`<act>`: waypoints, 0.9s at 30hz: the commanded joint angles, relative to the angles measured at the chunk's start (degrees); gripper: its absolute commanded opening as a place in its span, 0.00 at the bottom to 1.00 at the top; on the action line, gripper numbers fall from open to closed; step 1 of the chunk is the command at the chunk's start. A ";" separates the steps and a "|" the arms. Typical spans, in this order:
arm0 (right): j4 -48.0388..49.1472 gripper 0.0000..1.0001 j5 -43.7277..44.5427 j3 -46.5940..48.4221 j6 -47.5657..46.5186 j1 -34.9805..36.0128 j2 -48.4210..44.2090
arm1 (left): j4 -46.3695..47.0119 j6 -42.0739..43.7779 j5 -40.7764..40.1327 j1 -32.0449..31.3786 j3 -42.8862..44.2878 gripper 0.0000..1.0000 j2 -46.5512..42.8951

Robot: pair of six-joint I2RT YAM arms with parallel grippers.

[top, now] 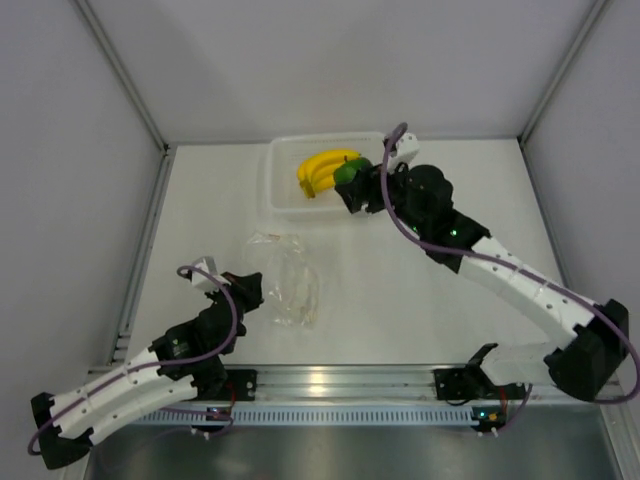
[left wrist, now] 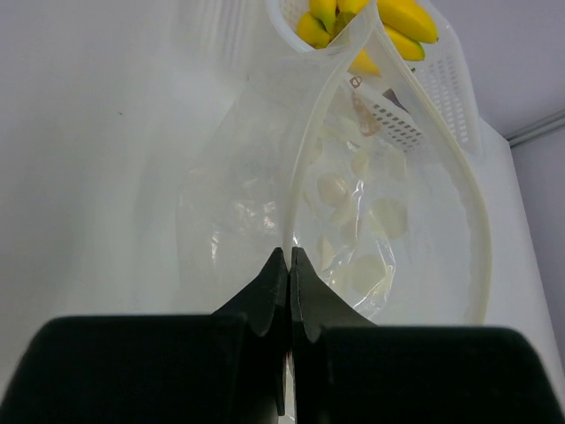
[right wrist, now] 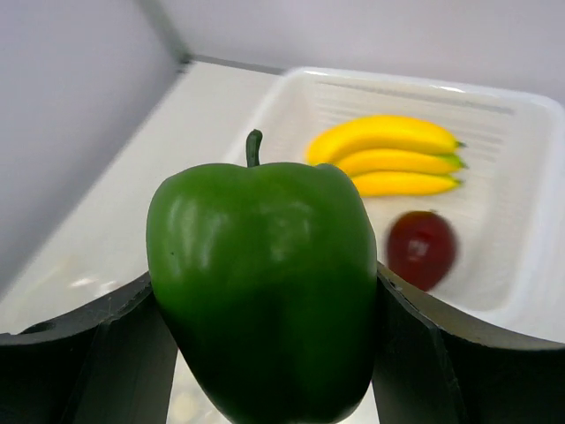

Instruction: Open the zip-top bag and remove the fake food

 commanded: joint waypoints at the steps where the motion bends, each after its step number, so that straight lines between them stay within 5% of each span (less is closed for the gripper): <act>1: -6.07 0.37 4.80 5.76 -2.51 -6.87 12.20 | -1.01 2.15 -1.73 -0.06 2.51 0.00 -0.91; 12: -17.49 0.47 7.01 38.81 -7.17 -14.97 47.27 | -7.42 7.33 -4.10 0.03 8.91 0.00 -0.12; 14: -17.94 0.60 4.21 40.40 -7.00 -14.53 48.17 | -9.00 8.04 -4.71 0.03 10.24 0.00 0.14; 16: -17.76 0.89 2.87 40.49 -6.56 -13.91 48.26 | -9.97 8.57 -5.07 -0.05 12.25 0.00 0.50; 17: -17.68 0.94 2.17 40.49 -6.47 -13.30 48.17 | -10.41 8.83 -5.33 0.03 12.96 0.00 1.11; 27: -16.97 0.99 1.38 37.77 -6.38 -11.89 40.27 | -21.39 16.04 -11.99 0.21 28.07 0.00 12.16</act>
